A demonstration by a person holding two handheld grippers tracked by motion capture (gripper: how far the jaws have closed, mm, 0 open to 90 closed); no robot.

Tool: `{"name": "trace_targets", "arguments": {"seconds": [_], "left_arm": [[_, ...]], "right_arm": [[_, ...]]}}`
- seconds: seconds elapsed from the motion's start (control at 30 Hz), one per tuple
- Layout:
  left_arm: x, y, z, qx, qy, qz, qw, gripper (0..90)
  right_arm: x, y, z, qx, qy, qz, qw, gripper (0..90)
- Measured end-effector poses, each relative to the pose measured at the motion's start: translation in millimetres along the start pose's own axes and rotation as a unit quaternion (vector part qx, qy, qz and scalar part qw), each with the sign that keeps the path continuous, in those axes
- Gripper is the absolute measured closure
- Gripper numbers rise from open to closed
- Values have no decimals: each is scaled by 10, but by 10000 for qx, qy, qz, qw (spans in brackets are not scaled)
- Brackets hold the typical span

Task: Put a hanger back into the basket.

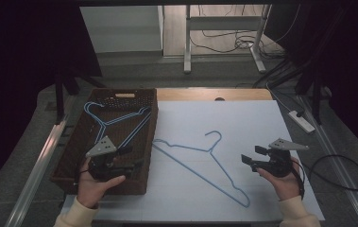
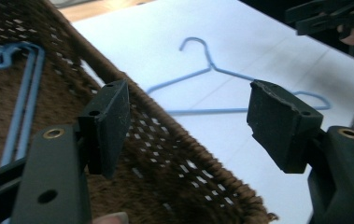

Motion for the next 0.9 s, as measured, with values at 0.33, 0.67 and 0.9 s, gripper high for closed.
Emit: {"name": "trace_targets", "arguments": {"seconds": [0.33,0.67,0.9], "left_arm": [[-36,-65,-13,188,-131,-1,9997,308],[-54,-66,-10,190,-159,-75,9997,308],[-63,-86,-24,253,-178,-112,9995,308]], "right_arm": [[82,-76,66,176,349,68,9992,281],[265,-393,287,512,645,236,9963,328],[295,-669,445,848,931,269,9917,502]]}}
Point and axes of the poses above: each handheld gripper's, and its own axes: y roughly backward along the jaws, z roughly out of its top, x roughly to its left, the point moved 1 cm from there along -y, roughly forward along the jaws, and after that the axes turned 11 degrees about -z, right-handed, at the moved point
